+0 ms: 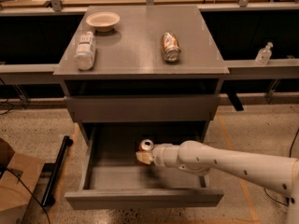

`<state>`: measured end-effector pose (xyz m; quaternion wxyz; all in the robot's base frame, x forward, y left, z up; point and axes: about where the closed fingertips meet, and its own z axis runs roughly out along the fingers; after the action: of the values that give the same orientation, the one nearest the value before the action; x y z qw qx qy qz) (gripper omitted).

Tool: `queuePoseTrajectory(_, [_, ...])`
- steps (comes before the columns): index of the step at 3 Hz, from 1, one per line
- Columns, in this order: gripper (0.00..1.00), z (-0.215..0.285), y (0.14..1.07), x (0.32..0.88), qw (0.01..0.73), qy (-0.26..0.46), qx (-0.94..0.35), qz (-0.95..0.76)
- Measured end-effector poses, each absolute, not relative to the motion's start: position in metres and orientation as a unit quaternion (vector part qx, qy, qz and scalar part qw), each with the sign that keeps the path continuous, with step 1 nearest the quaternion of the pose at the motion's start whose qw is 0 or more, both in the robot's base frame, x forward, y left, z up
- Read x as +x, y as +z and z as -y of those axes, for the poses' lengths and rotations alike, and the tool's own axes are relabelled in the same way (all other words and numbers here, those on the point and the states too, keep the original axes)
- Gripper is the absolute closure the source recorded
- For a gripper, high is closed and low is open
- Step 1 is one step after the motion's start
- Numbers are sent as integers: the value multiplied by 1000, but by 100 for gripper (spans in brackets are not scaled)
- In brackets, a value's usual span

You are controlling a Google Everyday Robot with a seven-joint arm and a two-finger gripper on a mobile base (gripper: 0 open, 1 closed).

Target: Pick coke can from middle drawer and place on counter

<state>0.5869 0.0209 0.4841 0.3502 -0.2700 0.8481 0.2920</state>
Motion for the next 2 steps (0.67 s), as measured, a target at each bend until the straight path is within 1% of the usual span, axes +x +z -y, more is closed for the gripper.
queuePoseTrajectory(1, [100,8,553,578,377,279,-304,-829])
queuePoseTrajectory(2, [100,40,595,569,369,279,-331,-822])
